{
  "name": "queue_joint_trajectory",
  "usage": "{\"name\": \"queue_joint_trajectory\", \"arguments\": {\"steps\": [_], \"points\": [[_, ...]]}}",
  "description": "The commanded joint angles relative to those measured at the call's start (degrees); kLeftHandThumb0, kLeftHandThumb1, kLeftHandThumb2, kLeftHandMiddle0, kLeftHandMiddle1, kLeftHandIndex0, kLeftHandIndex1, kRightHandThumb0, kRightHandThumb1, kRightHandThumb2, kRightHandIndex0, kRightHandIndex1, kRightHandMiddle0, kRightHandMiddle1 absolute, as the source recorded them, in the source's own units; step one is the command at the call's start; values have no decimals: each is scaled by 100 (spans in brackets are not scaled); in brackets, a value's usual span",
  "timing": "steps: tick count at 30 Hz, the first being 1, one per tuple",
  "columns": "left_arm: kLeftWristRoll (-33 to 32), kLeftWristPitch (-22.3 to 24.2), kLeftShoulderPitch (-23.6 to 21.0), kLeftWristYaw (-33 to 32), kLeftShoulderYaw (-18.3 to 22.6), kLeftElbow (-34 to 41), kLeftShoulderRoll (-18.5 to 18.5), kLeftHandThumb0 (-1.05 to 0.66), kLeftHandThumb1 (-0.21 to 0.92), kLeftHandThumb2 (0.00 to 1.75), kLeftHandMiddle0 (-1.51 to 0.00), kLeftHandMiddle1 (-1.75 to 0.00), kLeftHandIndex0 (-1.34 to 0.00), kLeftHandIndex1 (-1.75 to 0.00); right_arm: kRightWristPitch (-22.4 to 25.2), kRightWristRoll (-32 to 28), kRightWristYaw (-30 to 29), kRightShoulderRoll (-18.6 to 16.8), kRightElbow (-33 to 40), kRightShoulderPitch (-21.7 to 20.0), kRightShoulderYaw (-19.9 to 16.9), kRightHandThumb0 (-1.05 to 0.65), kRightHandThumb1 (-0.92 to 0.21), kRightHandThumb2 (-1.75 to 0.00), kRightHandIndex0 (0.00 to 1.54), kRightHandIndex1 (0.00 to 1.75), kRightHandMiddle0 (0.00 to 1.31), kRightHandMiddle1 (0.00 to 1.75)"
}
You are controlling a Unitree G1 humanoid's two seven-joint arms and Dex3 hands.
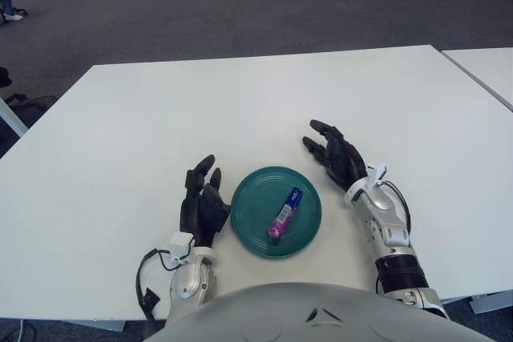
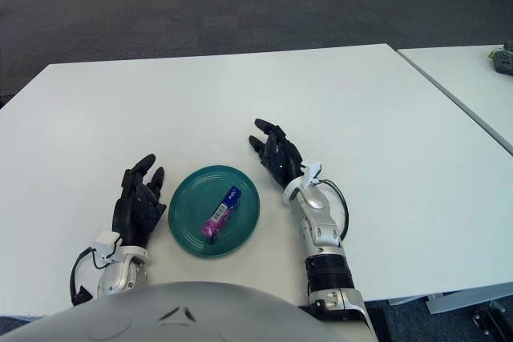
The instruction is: Put the gum into the plate.
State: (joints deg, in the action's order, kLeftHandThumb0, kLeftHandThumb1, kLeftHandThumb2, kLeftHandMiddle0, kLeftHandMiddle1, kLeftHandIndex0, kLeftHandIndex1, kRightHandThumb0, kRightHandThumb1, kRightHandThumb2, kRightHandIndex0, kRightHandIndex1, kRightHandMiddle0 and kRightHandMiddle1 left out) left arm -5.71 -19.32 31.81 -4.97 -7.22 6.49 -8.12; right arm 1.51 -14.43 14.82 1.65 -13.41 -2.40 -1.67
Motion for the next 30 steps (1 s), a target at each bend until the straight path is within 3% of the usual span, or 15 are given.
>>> {"name": "queue_joint_trajectory", "arguments": {"steps": [1, 17, 23, 25, 30], "points": [[-67, 8, 99, 36, 88, -68, -16, -97, 92, 104, -38, 0, -3, -87, 212, 39, -203, 5, -406, 69, -166, -83, -92, -90, 25, 1, 0, 51], [50, 383, 238, -134, 84, 244, -76, -93, 92, 105, -35, 0, -1, -87, -326, 652, -748, -372, -78, 621, 208, -84, -92, -87, 32, 3, 0, 56], [148, 528, 308, -239, -7, 392, -109, -93, 92, 106, -27, 0, 0, -74, -266, 1039, -1069, -505, 311, 1022, 505, -81, -92, -86, 28, 1, 0, 53], [189, 579, 330, -282, -44, 442, -117, -94, 92, 107, -24, 0, 0, -69, -411, 1342, -1367, -629, 428, 1300, 697, -80, -92, -87, 26, 0, 0, 52], [274, 728, 356, -391, -124, 564, -144, -96, 92, 109, -14, -1, 0, -53, -1048, 1839, -1786, -680, -85, 1393, 879, -78, -92, -90, 20, 0, 0, 50]]}}
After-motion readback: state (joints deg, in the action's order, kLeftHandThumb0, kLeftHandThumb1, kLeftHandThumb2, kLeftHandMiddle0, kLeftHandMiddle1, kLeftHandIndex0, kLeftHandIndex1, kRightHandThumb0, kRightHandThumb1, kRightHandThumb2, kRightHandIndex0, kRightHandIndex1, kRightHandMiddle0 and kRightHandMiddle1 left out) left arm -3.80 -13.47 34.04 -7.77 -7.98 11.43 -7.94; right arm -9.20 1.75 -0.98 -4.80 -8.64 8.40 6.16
